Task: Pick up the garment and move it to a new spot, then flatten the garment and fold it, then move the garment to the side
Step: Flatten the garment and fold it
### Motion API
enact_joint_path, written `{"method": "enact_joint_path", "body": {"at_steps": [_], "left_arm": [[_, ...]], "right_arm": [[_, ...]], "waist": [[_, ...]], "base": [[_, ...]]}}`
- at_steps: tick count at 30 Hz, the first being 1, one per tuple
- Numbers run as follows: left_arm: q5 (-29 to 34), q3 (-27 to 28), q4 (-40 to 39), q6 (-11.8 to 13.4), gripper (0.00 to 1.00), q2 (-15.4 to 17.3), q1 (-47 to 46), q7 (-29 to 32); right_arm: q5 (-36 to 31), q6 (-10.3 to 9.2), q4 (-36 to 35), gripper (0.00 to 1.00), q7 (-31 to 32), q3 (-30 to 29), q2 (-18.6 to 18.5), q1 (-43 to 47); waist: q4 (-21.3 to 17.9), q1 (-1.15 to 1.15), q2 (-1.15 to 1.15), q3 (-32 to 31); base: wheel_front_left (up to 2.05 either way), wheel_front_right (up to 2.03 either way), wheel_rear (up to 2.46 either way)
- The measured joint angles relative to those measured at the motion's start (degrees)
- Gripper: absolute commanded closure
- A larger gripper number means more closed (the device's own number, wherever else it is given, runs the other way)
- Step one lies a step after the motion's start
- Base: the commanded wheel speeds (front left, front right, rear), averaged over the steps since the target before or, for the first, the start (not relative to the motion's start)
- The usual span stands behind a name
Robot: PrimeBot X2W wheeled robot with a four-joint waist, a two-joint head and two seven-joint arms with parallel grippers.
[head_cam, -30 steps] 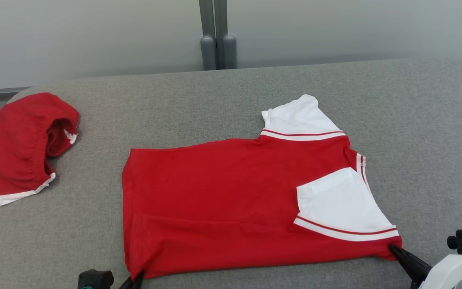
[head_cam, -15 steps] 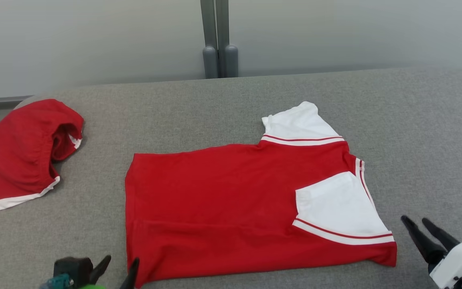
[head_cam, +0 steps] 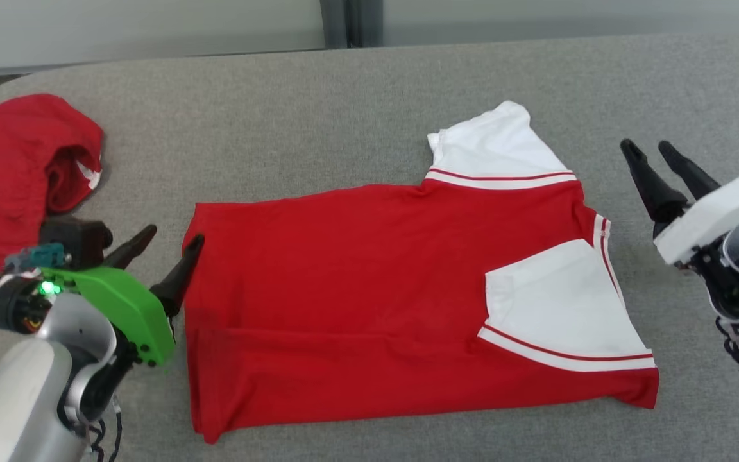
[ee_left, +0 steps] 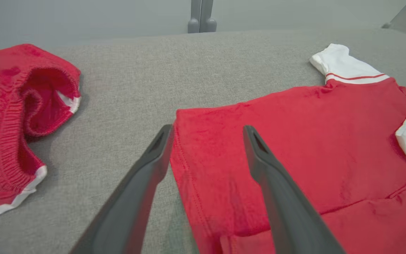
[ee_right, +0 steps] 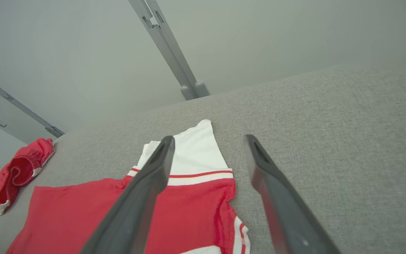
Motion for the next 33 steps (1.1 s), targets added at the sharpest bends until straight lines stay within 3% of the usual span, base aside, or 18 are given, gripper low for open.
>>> {"method": "enact_joint_path", "body": {"at_steps": [6, 16, 24, 33], "left_arm": [[-1.9, -3.0, 7.2, -4.4, 0.00, -0.4, -12.5, 7.2], [-8.3, -10.7, 12.4, -5.6, 0.00, -0.8, -27.7, 20.4], [-11.6, -15.3, 12.7, -5.6, 0.00, -0.2, -32.1, 20.6], [-14.4, -18.3, 13.9, -5.6, 0.00, 1.9, -34.5, 20.5]], "right_arm": [[-1.1, 0.00, 5.6, 0.00, 6.8, 2.5, 0.3, -12.7], [-4.9, 0.00, 18.5, 0.00, 18.4, 9.4, 3.0, -30.1], [-5.5, 0.00, 26.4, 0.00, 20.9, 12.0, 5.3, -37.3], [-3.4, -0.12, 28.3, 0.00, 21.2, 15.1, 6.1, -40.2]], "waist": [[0.9, 0.00, 0.00, 6.2], [3.4, 0.00, 0.00, 14.8], [6.0, 0.00, 0.00, 18.9], [7.6, 0.00, 0.00, 20.6]], "base": [[0.00, 0.00, 0.00], [0.00, 0.00, 0.00], [0.00, 0.00, 0.00], [0.00, 0.00, 0.00]]}}
